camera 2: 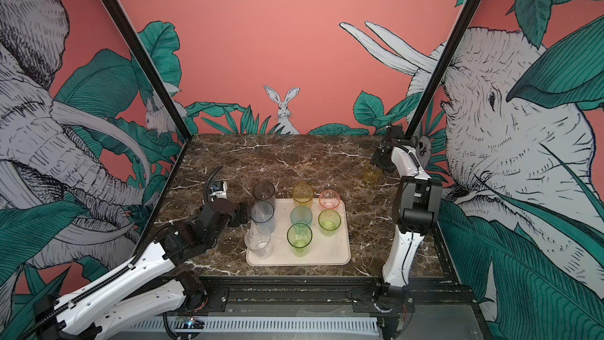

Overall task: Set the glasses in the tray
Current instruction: 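Lower the right gripper onto the yellow glass rim and close it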

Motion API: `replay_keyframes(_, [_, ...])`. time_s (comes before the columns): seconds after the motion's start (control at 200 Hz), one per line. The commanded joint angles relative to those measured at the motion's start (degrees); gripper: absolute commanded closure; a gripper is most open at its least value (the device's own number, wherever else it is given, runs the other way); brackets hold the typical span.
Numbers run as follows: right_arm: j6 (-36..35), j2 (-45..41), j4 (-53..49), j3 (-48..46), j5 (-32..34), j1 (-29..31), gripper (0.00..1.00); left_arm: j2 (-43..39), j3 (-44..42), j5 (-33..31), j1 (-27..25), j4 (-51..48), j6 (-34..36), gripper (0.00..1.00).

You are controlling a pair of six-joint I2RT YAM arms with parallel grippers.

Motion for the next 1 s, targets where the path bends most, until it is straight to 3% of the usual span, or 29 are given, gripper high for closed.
replay_keyframes(0.0, [0.7,1.5,0.1,0.1,1.3,-0.3,0.47,-0.2,1.5,-1.1,0.4,-1.3,0.1,0.02])
replay_keyframes(0.395, [1.1,2.7,-0.2,0.4,1.1,-0.7,0.5,-0.1,1.2,-1.1,0.4,-1.4,0.0,0.02])
replay_keyframes(0.555, [1.8,2.1,1.1,-1.5,0.2,-0.7,0.59,-0.1,0.9,-1.1,0.4,-1.4,-0.4,0.02])
replay_keyframes(0.84, [2.3,1.6,1.5,-2.6,-0.1,-0.8,0.66,-0.2,0.4,-0.8,0.4,-1.1,-0.6,0.02])
replay_keyframes(0.995, [2.6,1.2,2.5,-3.5,-1.2,-0.8,0.77,-0.7,0.0,-0.8,0.4,-1.2,-0.7,0.02])
